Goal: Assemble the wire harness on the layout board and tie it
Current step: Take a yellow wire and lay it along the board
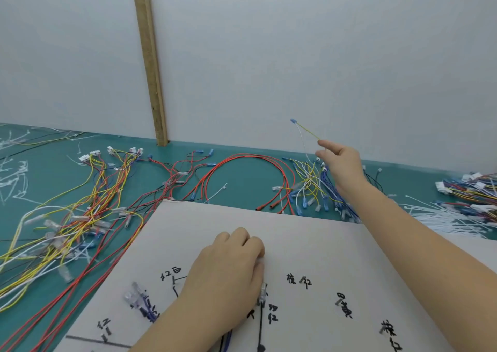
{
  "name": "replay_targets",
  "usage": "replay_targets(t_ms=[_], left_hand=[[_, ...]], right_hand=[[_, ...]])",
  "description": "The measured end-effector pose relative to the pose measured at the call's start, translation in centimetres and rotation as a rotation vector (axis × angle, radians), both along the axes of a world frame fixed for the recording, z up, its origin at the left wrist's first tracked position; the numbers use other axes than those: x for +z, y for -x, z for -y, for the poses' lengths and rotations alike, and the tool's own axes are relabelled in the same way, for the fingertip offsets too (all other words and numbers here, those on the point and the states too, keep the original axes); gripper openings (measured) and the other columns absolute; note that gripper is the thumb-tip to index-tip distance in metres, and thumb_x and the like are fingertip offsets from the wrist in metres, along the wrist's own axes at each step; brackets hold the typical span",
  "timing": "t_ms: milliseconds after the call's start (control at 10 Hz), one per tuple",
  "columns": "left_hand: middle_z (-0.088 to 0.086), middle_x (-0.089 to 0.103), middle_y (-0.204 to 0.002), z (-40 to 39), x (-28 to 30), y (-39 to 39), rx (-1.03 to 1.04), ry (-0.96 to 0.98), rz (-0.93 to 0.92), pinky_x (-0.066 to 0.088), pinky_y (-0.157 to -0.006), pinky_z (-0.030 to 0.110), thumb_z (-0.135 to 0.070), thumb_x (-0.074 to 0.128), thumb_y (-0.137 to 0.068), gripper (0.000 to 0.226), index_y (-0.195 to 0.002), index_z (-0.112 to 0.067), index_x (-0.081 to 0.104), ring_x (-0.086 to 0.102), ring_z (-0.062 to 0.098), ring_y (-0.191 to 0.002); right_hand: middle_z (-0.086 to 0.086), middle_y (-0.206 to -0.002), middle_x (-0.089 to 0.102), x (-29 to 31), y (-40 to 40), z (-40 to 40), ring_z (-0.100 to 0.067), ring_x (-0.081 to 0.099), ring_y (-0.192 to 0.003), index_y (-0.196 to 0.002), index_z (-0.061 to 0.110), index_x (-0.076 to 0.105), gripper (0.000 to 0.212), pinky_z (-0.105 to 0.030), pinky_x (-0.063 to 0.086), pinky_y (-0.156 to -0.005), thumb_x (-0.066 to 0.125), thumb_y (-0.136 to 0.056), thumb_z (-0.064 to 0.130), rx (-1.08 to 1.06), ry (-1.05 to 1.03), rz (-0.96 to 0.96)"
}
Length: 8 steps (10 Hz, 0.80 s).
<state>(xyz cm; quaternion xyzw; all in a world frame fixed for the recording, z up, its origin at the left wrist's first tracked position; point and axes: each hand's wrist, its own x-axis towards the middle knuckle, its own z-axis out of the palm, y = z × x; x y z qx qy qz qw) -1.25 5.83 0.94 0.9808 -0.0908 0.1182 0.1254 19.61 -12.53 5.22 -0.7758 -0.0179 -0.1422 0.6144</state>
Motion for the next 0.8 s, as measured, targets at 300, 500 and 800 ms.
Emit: replay_targets(t_ms=[300, 500, 800], left_hand=[[-0.013, 0.043, -0.112, -0.2, 0.2, -0.1, -0.009, 0.065, -0.016, 0.039, -0.087, 0.027, -0.032, 0.031, -0.095, 0.022, -0.112, -0.03, 0.046, 0.04, 0.012, -0.103], [-0.013, 0.044, -0.112, -0.3, 0.3, -0.2, -0.011, 0.087, -0.024, 0.039, -0.087, 0.026, -0.031, 0.033, -0.095, 0.022, -0.11, -0.03, 0.048, 0.041, 0.012, -0.104], [-0.013, 0.044, -0.114, -0.3, 0.2, -0.3, -0.016, 0.089, -0.021, 0.039, -0.088, 0.026, -0.031, 0.032, -0.095, 0.023, -0.111, -0.03, 0.048, 0.041, 0.011, -0.105]], right_hand=[[0.014, -0.074, 0.07, 4.2, 3.9, 1.7, -0.003, 0.067, -0.07, -0.089, 0.016, 0.063, 0.027, -0.02, 0.053, -0.073, 0.047, -0.091, -0.006, 0.152, -0.693, 0.138], [0.017, -0.11, 0.057, 4.2, 5.2, 3.4, -0.009, 0.06, -0.101, -0.1, 0.029, 0.061, 0.035, -0.029, 0.042, -0.086, 0.043, -0.095, 0.0, 0.175, -0.683, 0.139], [-0.006, -0.065, 0.059, 1.5, 4.8, 2.6, -0.015, 0.054, -0.055, -0.078, 0.006, 0.067, 0.012, -0.029, 0.051, -0.065, 0.055, -0.08, 0.003, 0.053, 0.374, -0.123]])
